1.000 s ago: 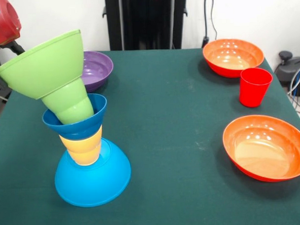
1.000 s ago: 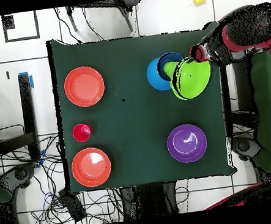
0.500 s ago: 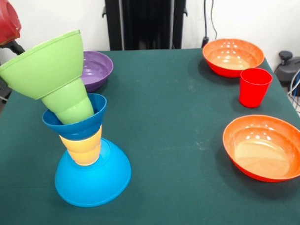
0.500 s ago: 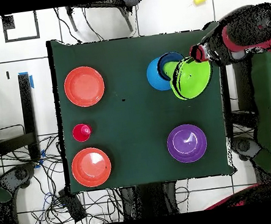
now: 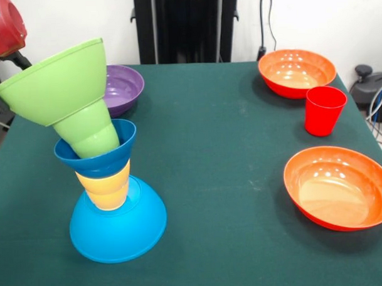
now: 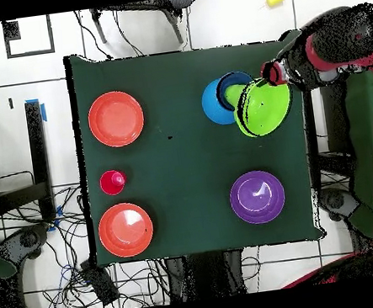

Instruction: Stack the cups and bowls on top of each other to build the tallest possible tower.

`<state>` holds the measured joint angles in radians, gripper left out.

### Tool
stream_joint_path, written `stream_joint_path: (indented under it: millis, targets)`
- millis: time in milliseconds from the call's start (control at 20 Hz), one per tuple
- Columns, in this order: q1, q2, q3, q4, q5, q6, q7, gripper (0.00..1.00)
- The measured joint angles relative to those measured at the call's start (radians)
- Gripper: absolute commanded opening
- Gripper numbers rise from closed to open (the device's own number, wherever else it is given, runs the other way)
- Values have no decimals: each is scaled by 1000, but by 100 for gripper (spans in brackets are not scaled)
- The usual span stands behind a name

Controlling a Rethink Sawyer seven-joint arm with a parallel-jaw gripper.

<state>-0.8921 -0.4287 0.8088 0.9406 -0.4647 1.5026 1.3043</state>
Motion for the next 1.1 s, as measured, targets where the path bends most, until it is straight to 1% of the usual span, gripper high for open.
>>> stream_joint_path:
  millis: [450, 500, 1100]
  targets:
    - [1, -1, -1, 1, 0, 0, 0, 100]
    - [1, -1, -1, 0, 0, 0, 0, 0]
    - [4, -13, -2, 2, 7, 0, 0, 0]
